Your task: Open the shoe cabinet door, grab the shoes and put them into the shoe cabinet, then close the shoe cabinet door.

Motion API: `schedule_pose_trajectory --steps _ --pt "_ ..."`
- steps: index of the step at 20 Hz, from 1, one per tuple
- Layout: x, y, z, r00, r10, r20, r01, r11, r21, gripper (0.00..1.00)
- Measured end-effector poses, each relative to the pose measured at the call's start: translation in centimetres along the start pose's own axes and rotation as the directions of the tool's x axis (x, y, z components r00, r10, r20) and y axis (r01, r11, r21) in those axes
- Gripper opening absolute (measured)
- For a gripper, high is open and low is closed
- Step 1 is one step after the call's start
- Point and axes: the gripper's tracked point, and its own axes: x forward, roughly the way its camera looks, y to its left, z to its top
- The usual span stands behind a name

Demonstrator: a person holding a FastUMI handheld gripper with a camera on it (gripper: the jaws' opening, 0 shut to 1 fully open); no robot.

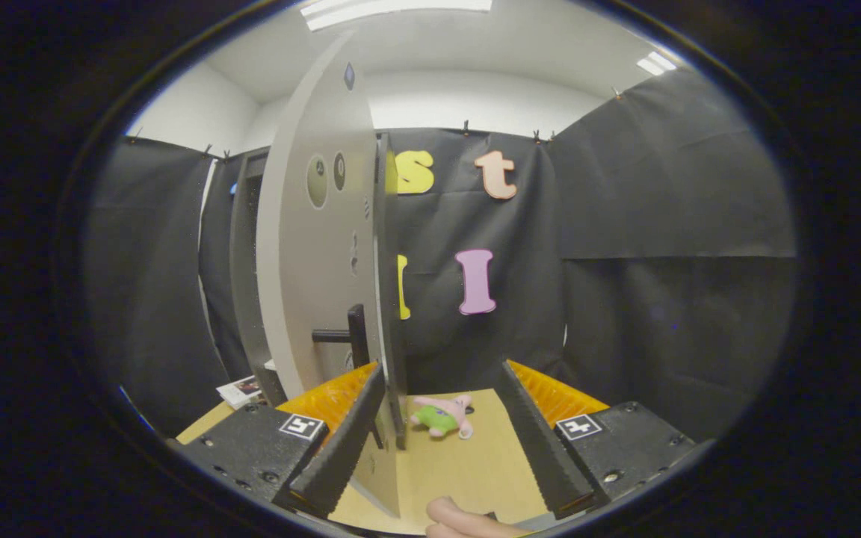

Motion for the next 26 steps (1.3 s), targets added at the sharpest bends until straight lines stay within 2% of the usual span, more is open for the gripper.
schedule_pose_trajectory --steps 7,16,26 --pt "-0.8 1.3 1.2 0.996 -0.075 0.052 0.078 0.995 -0.059 0.96" --pt "-1.1 4.6 0.3 0.998 0.013 0.061 -0.013 1.0 0.0 0.95" --pt "-1.9 9.0 -0.1 0.998 0.038 0.057 -0.037 0.999 -0.018 0.95"
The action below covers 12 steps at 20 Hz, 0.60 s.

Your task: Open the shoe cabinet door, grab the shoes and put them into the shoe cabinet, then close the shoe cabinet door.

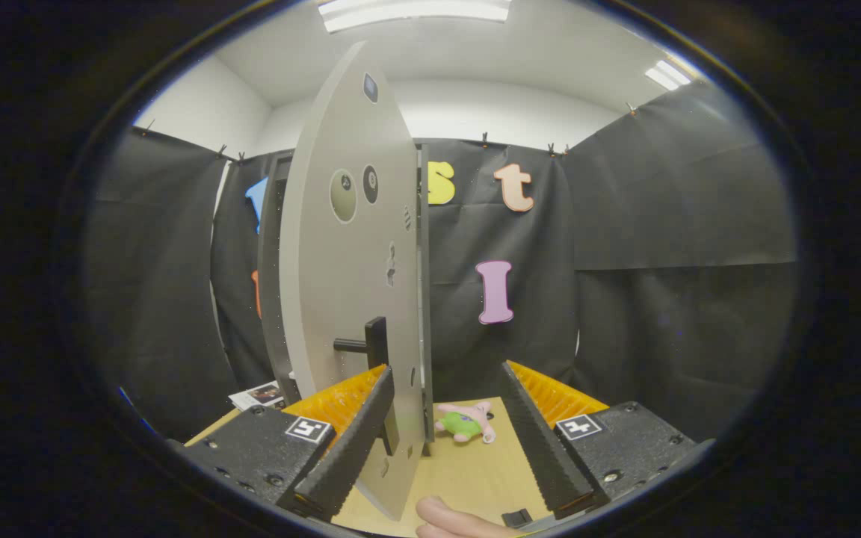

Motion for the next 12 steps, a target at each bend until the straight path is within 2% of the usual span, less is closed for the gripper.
schedule_pose_trajectory --steps 5,9,12 --pt "0.6 4.3 -0.1 0.996 0.084 -0.004 -0.084 0.996 -0.002 0.95" --pt "2.3 7.7 -0.3 0.995 0.099 -0.006 -0.1 0.993 -0.063 0.95" --pt "4.2 10.9 -1.3 0.991 0.126 -0.045 -0.127 0.991 -0.03 0.95"
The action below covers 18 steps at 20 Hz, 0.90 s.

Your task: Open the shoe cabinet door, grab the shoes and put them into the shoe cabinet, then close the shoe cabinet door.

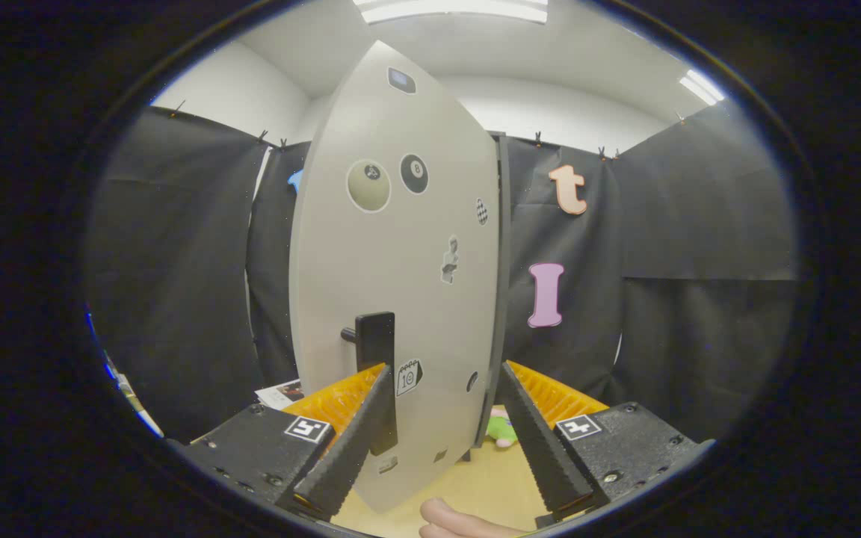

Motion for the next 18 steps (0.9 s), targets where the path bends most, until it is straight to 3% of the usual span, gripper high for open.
schedule_pose_trajectory --steps 10,18 --pt "9.8 8.6 -1.5 0.991 0.123 -0.056 -0.12 0.992 0.044 0.96" --pt "8.2 8.9 -2.5 0.992 0.119 -0.04 -0.115 0.99 0.077 0.96"
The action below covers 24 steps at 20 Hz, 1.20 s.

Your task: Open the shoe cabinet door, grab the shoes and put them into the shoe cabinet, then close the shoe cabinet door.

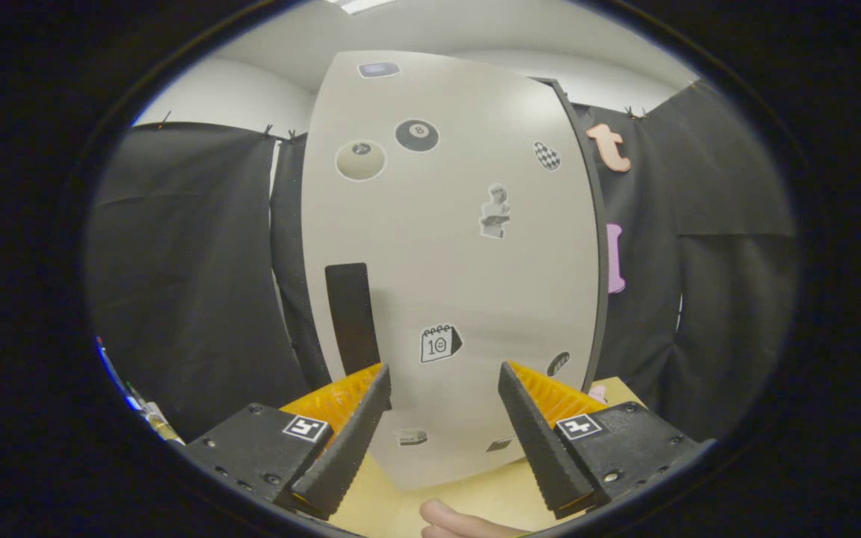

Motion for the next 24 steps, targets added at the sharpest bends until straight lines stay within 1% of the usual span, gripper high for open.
schedule_pose_trajectory --steps 4,7,10,12,13,14,15,17,18,21,24 --pt "-4.1 -0.1 0.8 0.998 -0.008 0.069 0.011 0.999 -0.032 0.96" --pt "-7.8 0.3 1.1 0.992 -0.005 0.126 0.007 1.0 -0.016 0.96" --pt "-11.2 -0.1 0.6 0.989 -0.04 0.146 0.045 0.998 -0.033 0.96" --pt "-12.7 -0.2 0.0 0.989 -0.047 0.14 0.054 0.997 -0.048 0.96" --pt "-13.2 -0.5 -0.8 0.991 -0.058 0.117 0.064 0.997 -0.049 0.96" --pt "-13.7 -0.6 -1.6 0.994 -0.054 0.094 0.058 0.998 -0.034 0.96" --pt "-14.2 -0.3 -2.3 0.996 -0.04 0.077 0.04 0.999 -0.006 0.96" --pt "-14.9 0.2 -3.7 0.999 0.015 0.053 -0.016 1.0 0.016 0.96" --pt "-15.4 -0.1 -4.2 0.999 0.022 0.048 -0.024 0.999 0.028 0.96" --pt "-16.9 -1.2 -4.5 0.998 0.02 0.065 -0.024 0.997 0.067 0.96" --pt "-18.2 -2.7 -4.1 0.994 -0.032 0.101 0.025 0.997 0.068 0.96"
